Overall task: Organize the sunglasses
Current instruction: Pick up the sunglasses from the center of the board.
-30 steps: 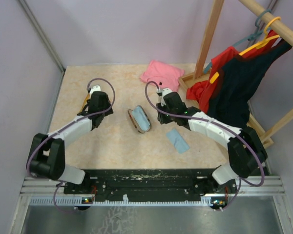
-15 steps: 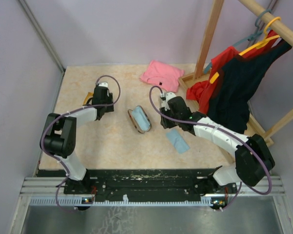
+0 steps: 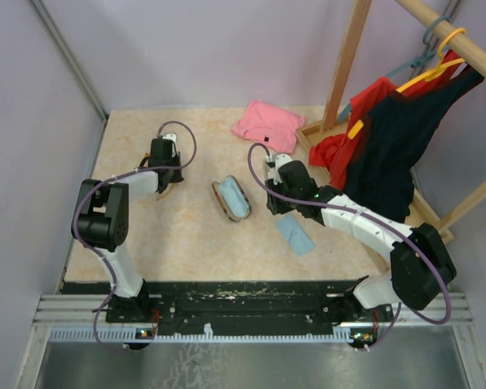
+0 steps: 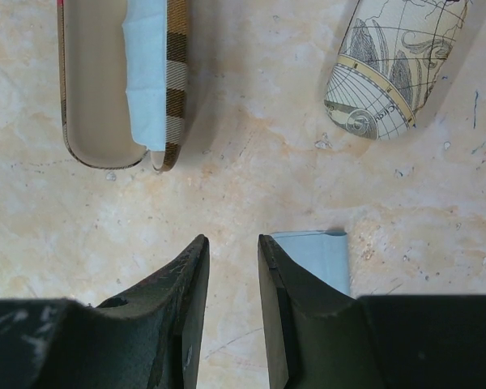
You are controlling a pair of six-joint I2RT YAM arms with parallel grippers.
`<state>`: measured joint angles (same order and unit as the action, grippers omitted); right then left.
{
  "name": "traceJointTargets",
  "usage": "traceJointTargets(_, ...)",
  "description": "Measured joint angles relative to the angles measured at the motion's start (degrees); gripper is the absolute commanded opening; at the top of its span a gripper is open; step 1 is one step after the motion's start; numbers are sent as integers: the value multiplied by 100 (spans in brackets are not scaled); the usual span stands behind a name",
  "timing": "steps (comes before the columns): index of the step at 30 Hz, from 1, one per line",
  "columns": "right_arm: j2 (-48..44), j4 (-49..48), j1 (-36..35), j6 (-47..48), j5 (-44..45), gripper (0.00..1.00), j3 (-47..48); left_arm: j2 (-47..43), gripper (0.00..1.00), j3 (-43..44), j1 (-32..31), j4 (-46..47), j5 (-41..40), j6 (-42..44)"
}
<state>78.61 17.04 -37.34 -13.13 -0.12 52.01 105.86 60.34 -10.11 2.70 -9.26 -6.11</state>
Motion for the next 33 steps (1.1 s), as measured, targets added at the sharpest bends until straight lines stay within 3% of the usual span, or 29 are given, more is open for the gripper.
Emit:
traceJointTargets(3,0,15,0,-2,2,32,0,0,20,52,0,-17,151,0)
traceJointTargets(14,-125,26,0,-4,9,31,0,0,4,66,15,-20,393,-2)
traceJointTargets(16,-140,31,0,-7,7,32,0,0,5,66,15,-20,402,-4)
traceJointTargets(25,-249,66,0,-13,28,32,0,7,31,173,15,-254,376,-33)
traceJointTargets(33,-262,83,0,-13,33,32,0,247,26,420,15,-459,289,-44)
